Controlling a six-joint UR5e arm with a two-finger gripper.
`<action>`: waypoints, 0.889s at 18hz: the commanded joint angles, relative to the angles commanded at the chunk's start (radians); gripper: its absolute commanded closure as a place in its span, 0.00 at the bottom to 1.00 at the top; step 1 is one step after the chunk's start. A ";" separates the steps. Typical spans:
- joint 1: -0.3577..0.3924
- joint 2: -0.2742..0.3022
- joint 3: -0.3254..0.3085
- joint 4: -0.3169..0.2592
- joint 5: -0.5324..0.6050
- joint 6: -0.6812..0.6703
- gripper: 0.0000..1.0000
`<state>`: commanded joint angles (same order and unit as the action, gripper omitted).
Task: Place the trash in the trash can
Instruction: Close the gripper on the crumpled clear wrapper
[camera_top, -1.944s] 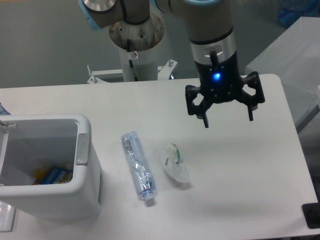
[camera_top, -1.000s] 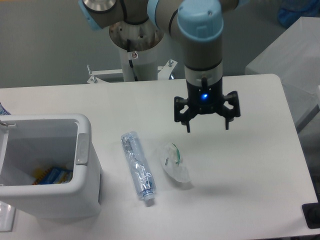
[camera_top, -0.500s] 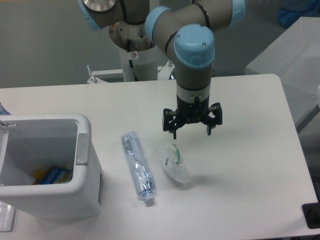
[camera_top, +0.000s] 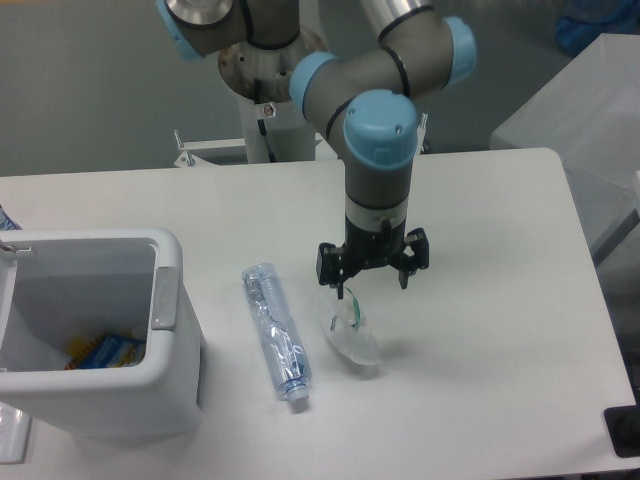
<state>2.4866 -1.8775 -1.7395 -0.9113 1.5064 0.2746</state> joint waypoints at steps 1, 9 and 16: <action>-0.014 -0.014 -0.006 0.012 0.000 0.003 0.00; -0.029 -0.066 -0.026 0.034 0.006 0.012 0.00; -0.034 -0.077 -0.038 0.049 0.023 0.028 0.42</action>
<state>2.4529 -1.9543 -1.7779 -0.8621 1.5294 0.3022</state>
